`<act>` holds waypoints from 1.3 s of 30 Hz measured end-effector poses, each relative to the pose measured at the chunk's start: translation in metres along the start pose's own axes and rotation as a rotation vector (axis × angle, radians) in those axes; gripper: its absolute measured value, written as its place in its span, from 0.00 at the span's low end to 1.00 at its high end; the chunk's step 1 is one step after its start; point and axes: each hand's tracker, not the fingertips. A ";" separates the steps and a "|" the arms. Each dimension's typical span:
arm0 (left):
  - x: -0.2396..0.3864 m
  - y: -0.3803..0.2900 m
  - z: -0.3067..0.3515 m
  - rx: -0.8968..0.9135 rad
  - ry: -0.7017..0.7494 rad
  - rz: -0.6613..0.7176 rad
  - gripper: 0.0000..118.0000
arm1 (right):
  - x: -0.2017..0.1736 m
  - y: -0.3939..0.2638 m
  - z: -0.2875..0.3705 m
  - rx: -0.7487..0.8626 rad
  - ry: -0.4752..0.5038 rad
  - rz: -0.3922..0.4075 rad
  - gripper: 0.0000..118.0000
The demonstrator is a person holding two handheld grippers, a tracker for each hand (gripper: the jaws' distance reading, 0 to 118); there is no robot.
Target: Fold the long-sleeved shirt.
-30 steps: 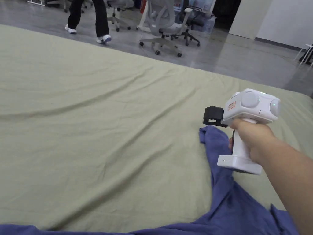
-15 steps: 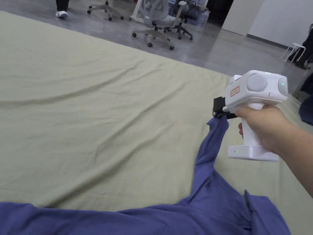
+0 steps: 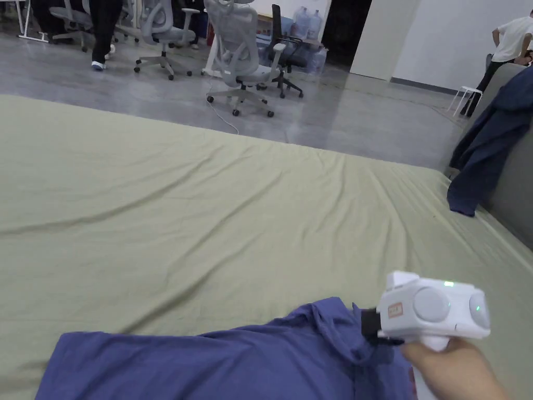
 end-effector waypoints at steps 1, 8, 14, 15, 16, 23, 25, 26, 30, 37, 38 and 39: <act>0.002 -0.003 0.005 0.002 -0.002 0.001 0.02 | 0.002 -0.017 -0.004 -0.042 -0.013 -0.055 0.17; 0.029 -0.011 0.035 0.019 -0.026 0.007 0.02 | 0.002 -0.078 -0.028 -0.155 -0.010 -0.189 0.22; 0.042 -0.025 0.051 0.014 -0.050 0.004 0.02 | 0.031 -0.079 0.028 0.002 0.141 -0.267 0.97; 0.041 -0.025 0.052 0.016 -0.057 0.005 0.02 | 0.038 -0.083 0.052 0.083 0.177 -0.251 1.00; 0.040 -0.026 0.053 0.017 -0.060 0.005 0.02 | 0.042 -0.092 0.073 0.130 0.188 -0.238 1.00; 0.031 -0.036 0.040 -0.020 -0.048 -0.007 0.02 | 0.064 -0.181 0.159 0.215 0.326 -0.210 0.19; 0.026 -0.035 0.029 -0.046 -0.057 0.018 0.02 | 0.060 -0.207 0.158 0.195 0.238 -0.165 0.02; 0.022 -0.032 0.022 -0.057 -0.061 0.037 0.02 | 0.058 -0.219 0.156 0.183 0.218 -0.142 0.02; 0.001 0.003 -0.019 -0.066 -0.058 0.099 0.02 | 0.050 -0.239 0.141 0.147 0.268 -0.018 0.02; -0.069 0.115 -0.172 -0.017 0.201 0.023 0.95 | 0.042 -0.225 0.135 0.147 0.297 0.035 0.03; -0.081 0.126 -0.198 -0.041 0.241 0.030 0.96 | 0.041 -0.224 0.133 0.146 0.292 0.036 0.03; -0.092 0.137 -0.226 -0.061 0.306 0.024 0.96 | 0.041 -0.224 0.130 0.144 0.285 0.038 0.03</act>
